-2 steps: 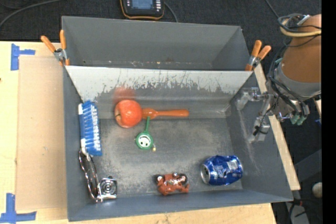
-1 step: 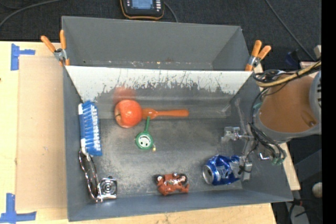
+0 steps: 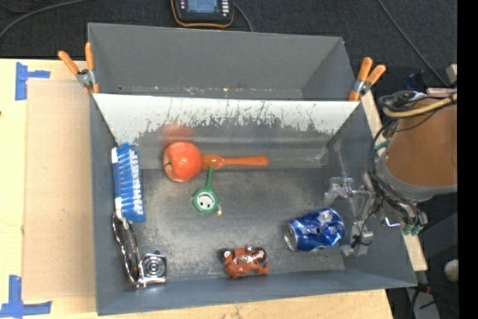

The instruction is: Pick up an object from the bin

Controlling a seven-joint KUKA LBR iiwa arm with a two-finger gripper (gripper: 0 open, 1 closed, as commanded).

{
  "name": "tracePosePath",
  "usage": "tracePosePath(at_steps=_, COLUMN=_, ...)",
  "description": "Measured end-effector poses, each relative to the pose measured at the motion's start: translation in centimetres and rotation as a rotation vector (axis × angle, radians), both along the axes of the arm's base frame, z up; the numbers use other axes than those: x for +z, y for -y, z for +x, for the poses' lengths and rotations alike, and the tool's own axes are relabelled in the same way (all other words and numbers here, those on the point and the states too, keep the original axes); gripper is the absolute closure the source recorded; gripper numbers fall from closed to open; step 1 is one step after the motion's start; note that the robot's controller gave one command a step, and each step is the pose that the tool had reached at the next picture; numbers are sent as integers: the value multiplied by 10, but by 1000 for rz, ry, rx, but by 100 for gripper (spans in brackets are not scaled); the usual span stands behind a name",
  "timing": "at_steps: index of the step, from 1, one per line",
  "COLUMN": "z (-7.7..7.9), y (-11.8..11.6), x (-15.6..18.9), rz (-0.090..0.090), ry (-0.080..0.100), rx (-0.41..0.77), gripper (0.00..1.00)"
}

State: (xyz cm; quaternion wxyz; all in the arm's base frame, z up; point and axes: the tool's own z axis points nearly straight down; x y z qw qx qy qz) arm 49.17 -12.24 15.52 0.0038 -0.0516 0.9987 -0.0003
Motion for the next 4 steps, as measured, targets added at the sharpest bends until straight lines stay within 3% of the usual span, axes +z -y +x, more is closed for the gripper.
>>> tracePosePath(at_steps=1, z=-12, y=-29, x=-57, rz=6, ry=-22, rx=56, gripper=0)
tracePosePath(at_steps=2, z=16, y=-6, x=-87, rz=0, ry=8, rx=-121, gripper=0)
tracePosePath(at_steps=3, z=9, y=-10, x=-86, rz=6, ry=-19, rx=121, gripper=100)
tracePosePath(at_steps=4, z=9, y=-11, x=-86, rz=6, ry=-19, rx=121, gripper=100)
